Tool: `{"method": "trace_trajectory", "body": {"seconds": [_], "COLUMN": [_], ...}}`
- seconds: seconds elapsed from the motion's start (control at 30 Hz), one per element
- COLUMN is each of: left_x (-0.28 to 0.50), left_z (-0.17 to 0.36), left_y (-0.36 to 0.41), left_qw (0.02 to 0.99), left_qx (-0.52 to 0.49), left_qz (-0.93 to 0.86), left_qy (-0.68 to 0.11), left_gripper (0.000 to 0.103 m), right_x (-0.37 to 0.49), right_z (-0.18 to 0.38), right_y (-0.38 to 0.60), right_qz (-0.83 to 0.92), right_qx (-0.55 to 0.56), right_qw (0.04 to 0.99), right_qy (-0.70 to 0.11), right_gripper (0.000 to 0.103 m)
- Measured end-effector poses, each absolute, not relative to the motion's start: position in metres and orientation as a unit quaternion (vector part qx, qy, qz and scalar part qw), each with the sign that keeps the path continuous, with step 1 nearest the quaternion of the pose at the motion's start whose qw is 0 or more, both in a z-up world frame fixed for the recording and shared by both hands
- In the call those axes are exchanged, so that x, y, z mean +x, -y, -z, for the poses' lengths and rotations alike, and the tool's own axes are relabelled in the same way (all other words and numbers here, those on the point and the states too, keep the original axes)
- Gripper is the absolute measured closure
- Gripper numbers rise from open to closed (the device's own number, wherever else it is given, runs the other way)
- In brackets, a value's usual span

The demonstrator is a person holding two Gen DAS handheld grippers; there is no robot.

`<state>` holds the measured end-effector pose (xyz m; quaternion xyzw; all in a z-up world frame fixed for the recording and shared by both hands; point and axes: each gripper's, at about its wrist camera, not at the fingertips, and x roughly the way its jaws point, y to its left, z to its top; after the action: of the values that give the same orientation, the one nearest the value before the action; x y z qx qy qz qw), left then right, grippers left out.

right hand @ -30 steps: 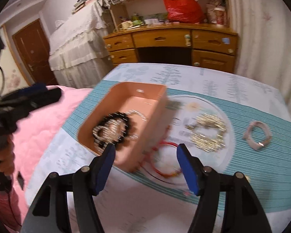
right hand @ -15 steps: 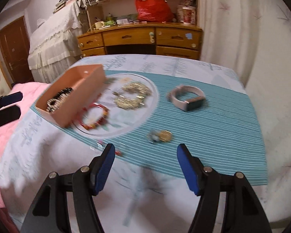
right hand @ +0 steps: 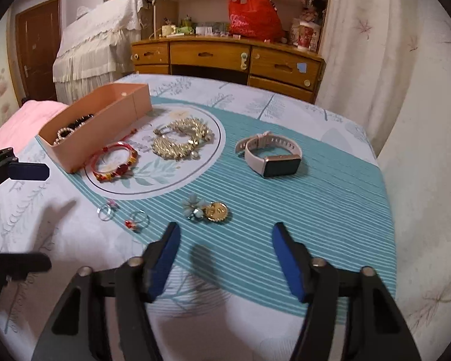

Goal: Organize jewelry
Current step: 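Move the right gripper toward the gold coin pendant while the left moves toward the rings, then grasp the gold coin pendant with the right gripper while the left grasps the red-stone ring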

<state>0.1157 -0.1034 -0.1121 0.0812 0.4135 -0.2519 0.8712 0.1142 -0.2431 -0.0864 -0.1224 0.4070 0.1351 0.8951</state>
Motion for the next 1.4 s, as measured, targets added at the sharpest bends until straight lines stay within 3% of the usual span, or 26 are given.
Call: {"method": "trace_trajectory", "body": {"seconds": [0.27,0.37,0.6,0.77,0.97,1.13,1.4], "left_x": [0.138,0.145,0.160,0.164,0.162,0.155,0.154], "left_z": [0.117,0.119,0.134,0.134,0.133,0.131,0.130], "left_y": [0.125,0.130,0.140,0.141,0.146,0.153,0.155], "left_qw": [0.872,0.871,0.850,0.844,0.842,0.837,0.836], "left_qx": [0.100,0.112,0.128,0.130,0.135,0.136,0.134], "left_qz": [0.251,0.254,0.275,0.296,0.308,0.320,0.317], "left_qy": [-0.408,-0.406,-0.431,-0.428,-0.422,-0.423,-0.427], "left_gripper": [0.006,0.011,0.035,0.049,0.062,0.092,0.096], "right_x": [0.128,0.132,0.139,0.140,0.140,0.141,0.140], "right_z": [0.095,0.095,0.095,0.095,0.095,0.095,0.094], "right_y": [0.240,0.239,0.239,0.236,0.236,0.237,0.243], "right_qz": [-0.153,-0.160,-0.174,-0.188,-0.188,-0.188,-0.194], "right_qx": [-0.137,-0.139,-0.124,-0.121,-0.119,-0.119,-0.080], "right_qw": [0.884,0.882,0.879,0.876,0.877,0.877,0.877], "right_qy": [-0.421,-0.421,-0.426,-0.426,-0.426,-0.426,-0.432], "right_gripper": [0.066,0.068,0.072,0.085,0.085,0.085,0.085]}}
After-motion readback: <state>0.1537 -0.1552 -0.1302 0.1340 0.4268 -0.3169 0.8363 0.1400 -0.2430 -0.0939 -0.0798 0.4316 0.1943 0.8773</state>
